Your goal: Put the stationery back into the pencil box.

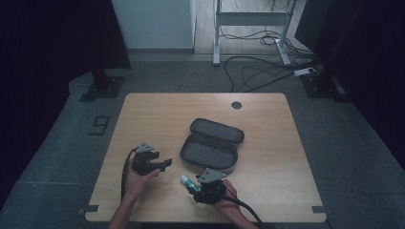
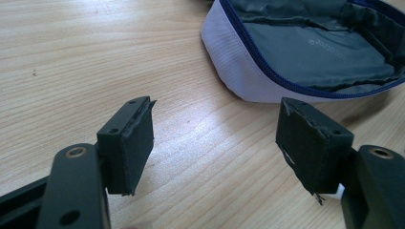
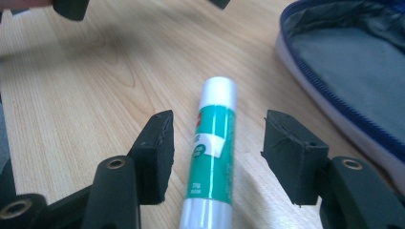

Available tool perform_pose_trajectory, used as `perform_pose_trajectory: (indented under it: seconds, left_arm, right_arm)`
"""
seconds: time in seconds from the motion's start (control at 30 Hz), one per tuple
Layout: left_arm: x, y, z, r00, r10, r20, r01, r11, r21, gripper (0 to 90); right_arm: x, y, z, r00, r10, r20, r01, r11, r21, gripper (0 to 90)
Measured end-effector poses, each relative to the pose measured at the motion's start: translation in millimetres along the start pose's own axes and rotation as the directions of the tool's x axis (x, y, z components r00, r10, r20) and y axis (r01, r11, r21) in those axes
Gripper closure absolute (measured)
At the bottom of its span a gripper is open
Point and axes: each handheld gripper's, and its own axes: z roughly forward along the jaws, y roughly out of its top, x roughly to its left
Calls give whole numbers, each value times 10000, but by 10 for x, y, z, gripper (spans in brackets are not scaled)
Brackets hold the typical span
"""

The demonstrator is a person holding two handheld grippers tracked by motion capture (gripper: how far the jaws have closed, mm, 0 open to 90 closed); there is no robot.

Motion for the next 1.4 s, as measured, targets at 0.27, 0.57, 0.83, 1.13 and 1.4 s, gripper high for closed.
perform_pose_trajectory:
  seconds: [0.27, 0.57, 0.83, 1.13, 1.4]
  left_arm:
    - [-6, 1, -5, 10000, 55, -66, -55, 10000, 4, 292]
    - [8, 6, -34, 9999, -15, -120, 14, 9999, -113, 292]
    - [28, 7, -51, 9999, -22, -155, 20, 9999, -121, 293]
    - [30, 8, -42, 9999, -8, -140, 7, 10000, -71, 293]
    - [46, 5, -43, 9999, -28, -153, 27, 10000, -53, 293]
  right_arm:
    - [27, -34, 80, 10000, -54, 8, 53, 9990, 454, 479]
    - [28, -78, 158, 9998, -208, 80, 201, 9960, 867, 578]
    - [15, -80, 158, 9990, -413, 178, 394, 9943, 989, 647]
    - [-13, -60, 109, 9989, -441, 145, 427, 9955, 844, 649]
    - [-21, 3, 13, 9989, -453, 83, 449, 9978, 492, 649]
